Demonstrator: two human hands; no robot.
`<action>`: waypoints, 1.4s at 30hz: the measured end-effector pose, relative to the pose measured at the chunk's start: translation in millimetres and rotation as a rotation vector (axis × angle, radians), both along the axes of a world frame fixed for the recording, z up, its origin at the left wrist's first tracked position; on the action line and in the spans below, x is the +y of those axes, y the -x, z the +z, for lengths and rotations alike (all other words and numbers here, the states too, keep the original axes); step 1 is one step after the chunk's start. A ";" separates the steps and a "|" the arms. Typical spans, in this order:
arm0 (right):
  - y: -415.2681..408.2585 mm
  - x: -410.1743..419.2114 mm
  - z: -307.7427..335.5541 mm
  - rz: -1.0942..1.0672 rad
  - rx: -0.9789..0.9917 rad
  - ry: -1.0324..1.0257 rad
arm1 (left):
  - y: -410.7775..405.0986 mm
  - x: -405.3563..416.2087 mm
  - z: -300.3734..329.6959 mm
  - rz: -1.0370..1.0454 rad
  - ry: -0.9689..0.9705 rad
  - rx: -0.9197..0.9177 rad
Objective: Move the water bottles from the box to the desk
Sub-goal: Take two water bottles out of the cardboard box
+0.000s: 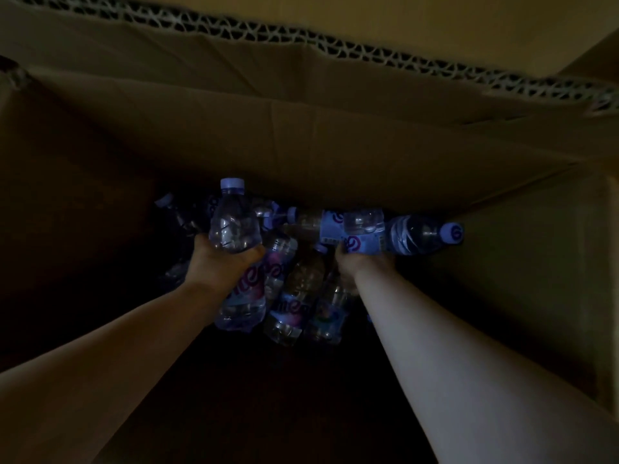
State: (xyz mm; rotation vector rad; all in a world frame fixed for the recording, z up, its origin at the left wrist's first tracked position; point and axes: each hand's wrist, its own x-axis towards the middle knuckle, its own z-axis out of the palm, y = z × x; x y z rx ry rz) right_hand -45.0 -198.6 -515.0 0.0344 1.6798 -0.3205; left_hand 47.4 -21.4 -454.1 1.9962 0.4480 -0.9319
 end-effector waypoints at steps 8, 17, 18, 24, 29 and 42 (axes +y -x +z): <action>30.7 29.2 29.7 0.193 -0.328 0.087 | 6.1 -0.3 27.2 -0.016 -0.040 0.030; 48.4 64.3 78.0 0.544 -0.051 0.014 | 23.6 11.6 79.6 0.005 -0.054 0.081; 48.6 66.4 86.9 0.619 -0.031 0.035 | 25.7 13.7 87.4 0.012 -0.053 0.081; 49.0 76.0 150.9 1.039 0.006 0.338 | 36.0 26.1 147.5 0.064 -0.036 0.058; 47.8 88.5 208.7 1.177 -0.139 0.367 | 37.0 41.4 201.2 0.106 0.032 0.054; -1.1 130.3 357.9 1.464 -0.523 0.047 | 39.8 119.4 326.6 0.143 0.203 0.126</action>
